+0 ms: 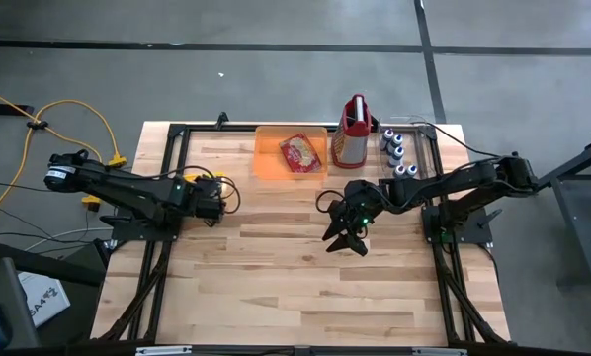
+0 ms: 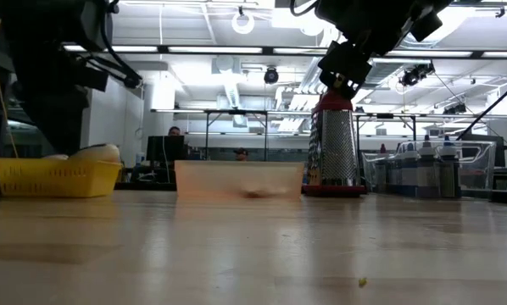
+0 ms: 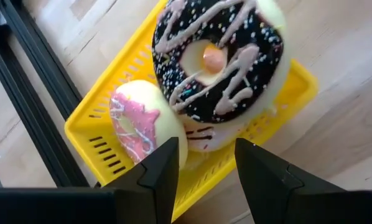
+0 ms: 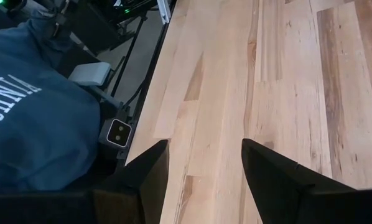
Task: Pick & Place Food Item
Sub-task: Adjust the donuts in the yellow bin
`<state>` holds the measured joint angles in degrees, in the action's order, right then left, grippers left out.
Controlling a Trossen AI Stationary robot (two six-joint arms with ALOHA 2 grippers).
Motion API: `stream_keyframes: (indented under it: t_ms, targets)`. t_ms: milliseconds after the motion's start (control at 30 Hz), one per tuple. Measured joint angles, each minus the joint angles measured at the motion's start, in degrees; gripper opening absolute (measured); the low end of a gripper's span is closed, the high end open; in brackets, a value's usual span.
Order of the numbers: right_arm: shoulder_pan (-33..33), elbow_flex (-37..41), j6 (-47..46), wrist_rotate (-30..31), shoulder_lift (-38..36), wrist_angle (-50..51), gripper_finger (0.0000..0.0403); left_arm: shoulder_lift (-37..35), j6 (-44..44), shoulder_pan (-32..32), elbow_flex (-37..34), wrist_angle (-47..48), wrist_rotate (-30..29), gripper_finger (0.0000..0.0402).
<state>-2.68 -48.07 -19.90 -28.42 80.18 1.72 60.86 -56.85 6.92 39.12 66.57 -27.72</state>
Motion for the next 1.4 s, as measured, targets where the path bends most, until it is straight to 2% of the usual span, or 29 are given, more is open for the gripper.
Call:
stream_keyframes:
  t_ms: [267,500,833,1033,1267,1400]
  targets:
    - [0.0,0.0,0.0,0.0,0.0,0.0,0.0190,0.0,2.2,0.0,0.1,-1.0,-0.1,0.0148]
    - [0.0,0.0,-1.3,-0.1,0.0,0.0,0.0190,0.0,-1.0,-0.1,0.1,3.6,-0.5,0.0148]
    - [0.0,0.0,-1.3,-0.2,0.0,0.0,0.0190,0.8,-5.8,-0.1,0.1,3.7,-0.5,0.0148]
    - [0.0,0.0,-1.3,-0.2,0.0,-0.1,0.0190,6.3,-6.9,-3.0,0.1,4.2,0.2,0.0148]
    - [0.0,0.0,-1.6,-0.2,0.0,-0.1,0.0190,15.4,-3.2,-8.7,0.1,4.8,-0.2,0.0148]
    - [0.0,0.0,-1.5,-0.2,0.0,-0.1,0.0190,17.6,-3.2,-10.1,0.2,5.0,-1.2,0.0148]
